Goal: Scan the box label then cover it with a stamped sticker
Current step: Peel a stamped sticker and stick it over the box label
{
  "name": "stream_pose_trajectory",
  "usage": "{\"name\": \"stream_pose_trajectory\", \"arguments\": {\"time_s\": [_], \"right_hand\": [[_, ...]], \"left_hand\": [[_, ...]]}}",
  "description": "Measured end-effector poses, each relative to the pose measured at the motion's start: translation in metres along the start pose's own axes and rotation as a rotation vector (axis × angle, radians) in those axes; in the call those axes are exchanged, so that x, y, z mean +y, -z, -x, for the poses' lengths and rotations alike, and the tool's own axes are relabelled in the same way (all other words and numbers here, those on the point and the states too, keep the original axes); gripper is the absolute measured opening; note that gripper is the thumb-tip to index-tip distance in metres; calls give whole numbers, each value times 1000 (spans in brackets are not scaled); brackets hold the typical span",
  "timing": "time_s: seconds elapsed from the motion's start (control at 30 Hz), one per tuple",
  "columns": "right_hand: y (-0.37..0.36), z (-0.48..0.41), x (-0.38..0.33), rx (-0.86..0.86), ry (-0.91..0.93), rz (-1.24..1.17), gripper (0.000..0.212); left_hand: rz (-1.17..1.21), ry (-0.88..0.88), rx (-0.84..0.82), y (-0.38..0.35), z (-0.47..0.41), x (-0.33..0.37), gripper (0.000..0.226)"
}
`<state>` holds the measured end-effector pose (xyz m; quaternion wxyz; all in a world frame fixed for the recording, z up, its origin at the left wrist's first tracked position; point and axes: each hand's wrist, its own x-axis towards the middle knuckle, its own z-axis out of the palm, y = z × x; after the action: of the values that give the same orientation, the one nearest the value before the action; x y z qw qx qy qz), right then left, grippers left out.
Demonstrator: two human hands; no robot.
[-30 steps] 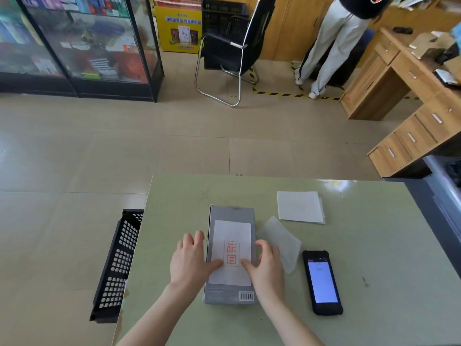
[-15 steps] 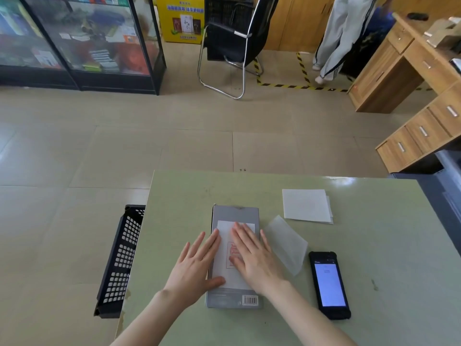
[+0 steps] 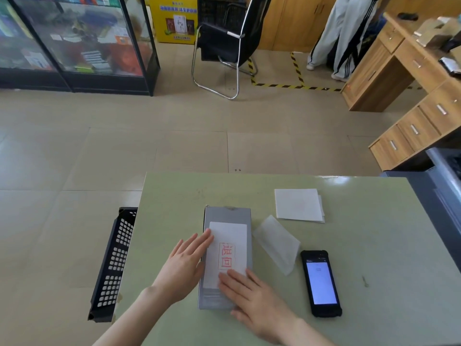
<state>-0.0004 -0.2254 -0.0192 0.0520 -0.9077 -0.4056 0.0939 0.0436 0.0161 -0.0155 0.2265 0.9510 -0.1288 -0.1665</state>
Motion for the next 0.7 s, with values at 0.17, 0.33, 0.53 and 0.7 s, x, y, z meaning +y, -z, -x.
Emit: {"name": "stream_pose_trajectory", "arguments": {"time_s": [0.17,0.33,0.53,0.7], "right_hand": [[14,8,49,152,-374,-154,40],[2,-3,98,-91,-724,-201,39],[-21,-6,106,-264,-694,-189,43],[-25,8,102,-277,-653,-146,57]], "left_hand": [[33,56,25,-5,1,14,59],[48,120,42,-5,0,27,60],[52,187,13,-4,-1,37,58],[82,212,35,1,-2,45,53]]}}
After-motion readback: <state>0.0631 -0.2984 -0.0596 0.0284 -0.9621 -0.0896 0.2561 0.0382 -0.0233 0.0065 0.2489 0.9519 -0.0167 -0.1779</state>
